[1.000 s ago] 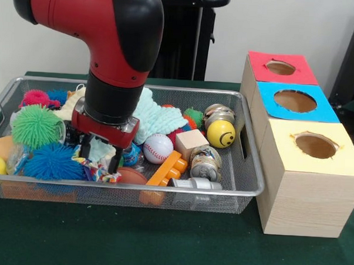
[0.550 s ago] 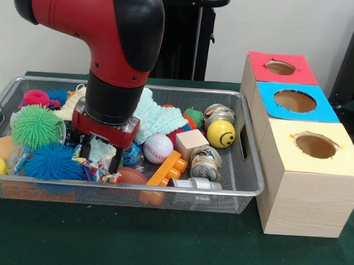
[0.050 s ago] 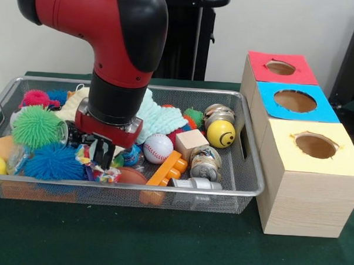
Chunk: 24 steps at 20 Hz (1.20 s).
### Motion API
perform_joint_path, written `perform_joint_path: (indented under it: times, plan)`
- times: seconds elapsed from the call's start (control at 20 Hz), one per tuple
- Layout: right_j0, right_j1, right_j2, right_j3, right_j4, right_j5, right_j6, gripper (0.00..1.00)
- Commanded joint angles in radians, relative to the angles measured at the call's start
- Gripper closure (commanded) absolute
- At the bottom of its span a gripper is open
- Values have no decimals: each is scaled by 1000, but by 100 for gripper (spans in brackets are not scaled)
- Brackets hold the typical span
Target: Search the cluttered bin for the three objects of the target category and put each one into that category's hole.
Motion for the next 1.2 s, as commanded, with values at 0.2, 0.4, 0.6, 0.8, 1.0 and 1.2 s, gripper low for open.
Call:
perform_joint_path:
  times: [0.2,0.4,0.6,0.8,1.0,1.2]
  plan:
    - [17,36,62,38,3,-18,98,100]
    - [43,-19,42,85,13,21,118,100]
    - [48,-132,57,171,42,109,86,100]
    - [38,-246,88,254,81,185,42,100]
    - [43,-328,97,303,114,264,32,100]
    - [55,-376,99,342,143,304,45,100]
